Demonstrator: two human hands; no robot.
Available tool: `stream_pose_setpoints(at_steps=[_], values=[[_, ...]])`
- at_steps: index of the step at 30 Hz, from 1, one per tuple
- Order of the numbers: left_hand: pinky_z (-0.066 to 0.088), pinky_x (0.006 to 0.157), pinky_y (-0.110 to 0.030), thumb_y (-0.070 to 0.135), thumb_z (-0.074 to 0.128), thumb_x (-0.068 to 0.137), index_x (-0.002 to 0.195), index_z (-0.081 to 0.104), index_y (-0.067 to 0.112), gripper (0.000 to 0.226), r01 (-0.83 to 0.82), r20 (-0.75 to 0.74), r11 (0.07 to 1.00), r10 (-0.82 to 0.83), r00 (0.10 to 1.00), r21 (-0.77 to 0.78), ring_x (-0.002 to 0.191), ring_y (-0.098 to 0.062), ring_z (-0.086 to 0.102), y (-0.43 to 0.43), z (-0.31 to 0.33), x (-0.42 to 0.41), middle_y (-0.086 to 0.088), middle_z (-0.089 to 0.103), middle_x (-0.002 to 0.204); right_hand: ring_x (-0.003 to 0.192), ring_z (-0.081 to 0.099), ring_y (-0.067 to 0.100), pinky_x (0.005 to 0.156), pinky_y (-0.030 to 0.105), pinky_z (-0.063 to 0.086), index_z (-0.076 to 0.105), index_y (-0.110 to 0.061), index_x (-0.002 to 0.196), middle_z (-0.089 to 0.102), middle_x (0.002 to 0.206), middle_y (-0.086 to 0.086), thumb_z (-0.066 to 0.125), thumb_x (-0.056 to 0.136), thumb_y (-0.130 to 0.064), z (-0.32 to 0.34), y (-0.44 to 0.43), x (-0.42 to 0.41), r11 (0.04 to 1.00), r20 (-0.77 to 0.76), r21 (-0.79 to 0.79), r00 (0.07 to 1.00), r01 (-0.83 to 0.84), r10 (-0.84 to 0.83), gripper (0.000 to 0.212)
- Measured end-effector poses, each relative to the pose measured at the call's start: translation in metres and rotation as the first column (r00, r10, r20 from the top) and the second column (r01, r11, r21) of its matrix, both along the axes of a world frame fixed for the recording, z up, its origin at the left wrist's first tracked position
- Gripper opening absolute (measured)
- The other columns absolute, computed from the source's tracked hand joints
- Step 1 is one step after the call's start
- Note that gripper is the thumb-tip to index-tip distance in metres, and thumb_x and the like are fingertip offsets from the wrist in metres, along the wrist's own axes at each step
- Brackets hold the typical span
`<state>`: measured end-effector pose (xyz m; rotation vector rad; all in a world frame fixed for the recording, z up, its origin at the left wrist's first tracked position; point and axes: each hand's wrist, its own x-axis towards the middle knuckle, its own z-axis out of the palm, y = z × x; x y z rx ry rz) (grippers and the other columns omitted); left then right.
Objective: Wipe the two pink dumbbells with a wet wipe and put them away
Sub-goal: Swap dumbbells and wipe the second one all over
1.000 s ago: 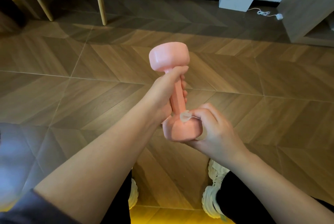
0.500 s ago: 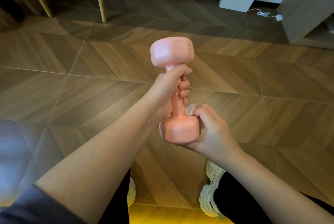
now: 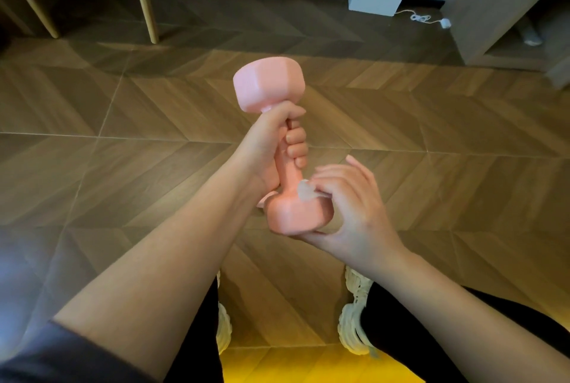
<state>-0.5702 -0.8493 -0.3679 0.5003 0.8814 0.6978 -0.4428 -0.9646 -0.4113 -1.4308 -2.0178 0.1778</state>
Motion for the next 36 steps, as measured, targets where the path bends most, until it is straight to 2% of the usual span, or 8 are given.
stream_pose_setpoints(at_steps=[3, 8, 13, 17, 21, 26, 30, 36], values=[[0.025, 0.045, -0.025, 0.017, 0.053, 0.09, 0.059, 0.037, 0.021, 0.036, 0.008, -0.065, 0.999, -0.006, 0.998, 0.039, 0.041, -0.014, 0.025, -0.001, -0.003, -0.001, 0.005, 0.028, 0.046, 0.103, 0.056, 0.013, 0.114, 0.044, 0.025, 0.057, -0.021, 0.1, 0.062, 0.098, -0.007, 0.078, 0.06, -0.062, -0.004, 0.008, -0.002, 0.973, 0.023, -0.219, 0.997, 0.077, -0.074, 0.061], [0.021, 0.052, -0.029, 0.017, 0.054, 0.09, 0.056, 0.038, 0.021, 0.038, -0.028, -0.029, 1.0, 0.028, 0.999, 0.0, 0.04, -0.012, 0.025, 0.0, -0.002, -0.006, 0.006, 0.026, 0.047, 0.111, 0.058, 0.015, 0.116, 0.045, 0.025, 0.062, -0.014, 0.104, 0.065, 0.108, 0.0, 0.086, 0.063, -0.051, -0.006, 0.004, -0.009, 0.999, -0.03, -0.026, 0.999, 0.038, -0.038, 0.06], [0.026, 0.048, -0.027, 0.016, 0.054, 0.089, 0.056, 0.038, 0.021, 0.037, -0.028, -0.078, 0.998, 0.032, 0.996, 0.054, 0.04, -0.013, 0.027, 0.0, -0.007, -0.01, 0.004, 0.029, 0.047, 0.103, 0.05, 0.01, 0.107, 0.045, 0.035, 0.049, -0.029, 0.107, 0.053, 0.102, -0.014, 0.069, 0.065, -0.061, -0.007, 0.014, -0.009, 0.969, -0.065, -0.243, 0.998, -0.03, 0.015, 0.057], [0.033, 0.057, -0.03, 0.017, 0.062, 0.078, 0.051, 0.048, 0.02, 0.031, -0.007, -0.102, 0.994, 0.018, 0.995, 0.105, 0.048, -0.016, 0.038, 0.001, -0.011, -0.009, 0.0, 0.042, 0.054, 0.095, 0.052, 0.013, 0.108, 0.032, 0.026, 0.058, -0.017, 0.096, 0.062, 0.094, -0.002, 0.068, 0.063, -0.057, -0.013, 0.016, -0.007, 0.992, 0.051, -0.125, 0.999, 0.022, -0.015, 0.053], [0.038, 0.07, -0.036, 0.023, 0.071, 0.069, 0.054, 0.058, 0.018, 0.02, -0.005, -0.148, 0.997, 0.016, 0.989, 0.073, 0.06, -0.02, 0.043, 0.004, -0.014, -0.014, 0.0, 0.047, 0.062, 0.088, 0.059, 0.019, 0.103, 0.036, 0.036, 0.061, -0.011, 0.089, 0.063, 0.09, 0.0, 0.083, 0.065, -0.044, -0.012, 0.012, -0.005, 0.997, 0.083, -0.003, 0.994, 0.073, -0.073, 0.047], [0.036, 0.057, -0.029, 0.028, 0.068, 0.077, 0.063, 0.054, 0.018, 0.022, -0.06, -0.19, 0.998, 0.065, 0.98, 0.035, 0.054, -0.017, 0.043, 0.001, -0.016, -0.014, 0.002, 0.045, 0.058, 0.096, 0.059, 0.017, 0.088, 0.028, 0.042, 0.062, -0.01, 0.104, 0.063, 0.103, 0.0, 0.087, 0.068, -0.041, -0.003, 0.008, -0.011, 0.983, -0.075, -0.182, 0.997, -0.027, 0.014, 0.054], [0.038, 0.054, -0.027, 0.022, 0.061, 0.09, 0.07, 0.051, 0.017, 0.023, -0.153, -0.235, 0.987, 0.161, 0.959, 0.05, 0.049, -0.014, 0.042, 0.002, -0.012, -0.017, 0.003, 0.046, 0.056, 0.12, 0.049, -0.002, 0.099, 0.012, 0.037, 0.059, -0.02, 0.123, 0.055, 0.125, -0.014, 0.075, 0.072, -0.054, 0.01, 0.004, -0.005, 0.913, -0.231, -0.379, 0.971, -0.151, 0.065, 0.063], [0.035, 0.06, -0.032, 0.016, 0.064, 0.09, 0.068, 0.049, 0.016, 0.027, -0.166, -0.314, 0.959, 0.234, 0.92, 0.228, 0.05, -0.015, 0.041, -0.004, -0.011, -0.008, 0.001, 0.043, 0.055, 0.108, 0.056, 0.001, 0.087, 0.012, 0.041, 0.068, -0.022, 0.095, 0.062, 0.107, -0.021, 0.077, 0.075, -0.048, 0.009, 0.002, -0.022, 0.929, -0.345, -0.37, 0.926, 0.015, -0.152, 0.034]])
